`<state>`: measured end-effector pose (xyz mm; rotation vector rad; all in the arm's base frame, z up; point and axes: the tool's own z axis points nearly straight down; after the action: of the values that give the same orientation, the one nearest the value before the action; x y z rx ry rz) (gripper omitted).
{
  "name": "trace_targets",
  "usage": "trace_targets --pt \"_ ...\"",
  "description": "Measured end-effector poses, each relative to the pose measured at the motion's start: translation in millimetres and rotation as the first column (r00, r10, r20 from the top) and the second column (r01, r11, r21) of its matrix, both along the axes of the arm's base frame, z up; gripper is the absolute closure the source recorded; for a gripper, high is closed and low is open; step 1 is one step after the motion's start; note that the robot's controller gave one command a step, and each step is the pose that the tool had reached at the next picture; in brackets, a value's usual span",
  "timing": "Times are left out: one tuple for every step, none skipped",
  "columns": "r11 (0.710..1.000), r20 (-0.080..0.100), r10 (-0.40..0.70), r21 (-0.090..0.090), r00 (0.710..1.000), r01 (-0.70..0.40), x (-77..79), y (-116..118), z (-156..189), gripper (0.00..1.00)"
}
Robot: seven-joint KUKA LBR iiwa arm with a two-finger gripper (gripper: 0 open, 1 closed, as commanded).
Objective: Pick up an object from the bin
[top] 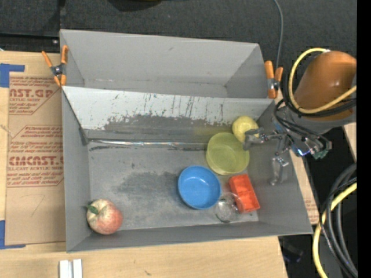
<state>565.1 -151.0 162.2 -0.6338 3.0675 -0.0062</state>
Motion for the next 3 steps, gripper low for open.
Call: trace_targets --pt "0.991 -0.003 -0.134 0.004 0.991 0.134 4.0 -4 -63 0.00" --pt "0.964 0.011 0.265 -0.006 0.964 -0.265 -52.3 22 -91 0.00" --pt "0.992 0.003 0.124 0.002 0.992 -0.124 -60.2 18 -91 1.00"
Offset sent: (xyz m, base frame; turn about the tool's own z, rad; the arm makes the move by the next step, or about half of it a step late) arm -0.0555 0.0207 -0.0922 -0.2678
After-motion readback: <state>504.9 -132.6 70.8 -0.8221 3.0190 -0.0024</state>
